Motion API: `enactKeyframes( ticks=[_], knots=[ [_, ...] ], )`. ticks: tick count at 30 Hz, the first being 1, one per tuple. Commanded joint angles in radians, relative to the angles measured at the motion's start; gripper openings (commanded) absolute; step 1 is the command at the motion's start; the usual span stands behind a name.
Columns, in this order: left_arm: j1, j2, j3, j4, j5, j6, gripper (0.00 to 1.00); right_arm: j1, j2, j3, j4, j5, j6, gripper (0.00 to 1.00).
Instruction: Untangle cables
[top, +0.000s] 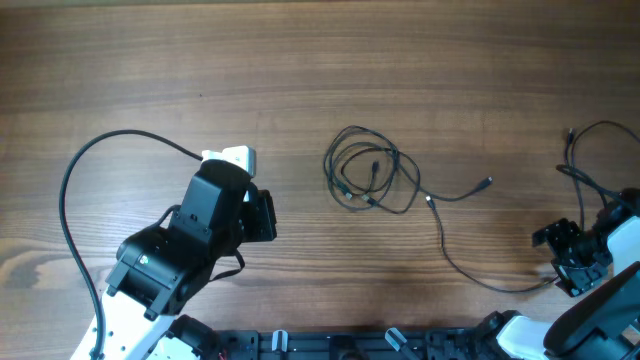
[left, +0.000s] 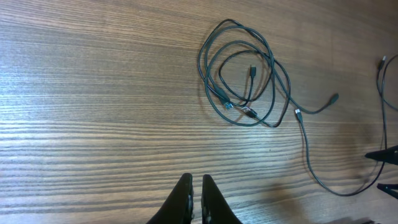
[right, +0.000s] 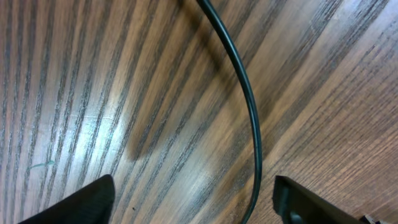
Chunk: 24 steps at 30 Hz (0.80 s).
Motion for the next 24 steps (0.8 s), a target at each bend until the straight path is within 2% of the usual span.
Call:
enactKeyframes(
  ticks=[1, 9, 11, 12, 14, 15, 16, 19, 24],
  knots=[
    [-0.003, 0.001, 0.009, 0.002, 0.015, 0.027, 0.07, 0.003, -0.013, -0.007, 0.003, 0.019, 0.006, 0.77],
    [-0.003, 0.001, 0.009, 0.002, 0.015, 0.026, 0.08, 0.003, -0.013, -0.097, 0.105, 0.000, 0.057, 0.77],
    [-0.003, 0.001, 0.009, 0.002, 0.015, 0.026, 0.08, 0.003, -0.013, -0.103, 0.115, 0.000, 0.057, 0.74],
    [-0.003, 0.001, 0.009, 0.002, 0.015, 0.026, 0.08, 0.003, -0.013, -0.103, 0.119, 0.000, 0.057, 0.70],
    [-0.003, 0.001, 0.009, 0.003, 0.015, 0.026, 0.08, 0.003, -0.013, -0.103, 0.132, 0.000, 0.054, 0.44],
    [-0.003, 0.001, 0.009, 0.003, 0.015, 0.026, 0.08, 0.003, -0.013, -0.103, 0.140, 0.000, 0.055, 0.22],
    [-0.003, 0.001, 0.009, 0.003, 0.015, 0.026, 0.08, 0.003, -0.013, -0.103, 0.150, -0.001, 0.055, 0.04],
    [-0.003, 0.001, 0.009, 0.003, 0.015, 0.026, 0.08, 0.003, -0.013, -0.102, 0.196, -0.039, 0.053, 0.04],
    [-0.003, 0.001, 0.009, 0.002, 0.015, 0.027, 0.09, 0.003, -0.014, 0.005, 0.233, -0.285, 0.002, 0.04]
  ],
)
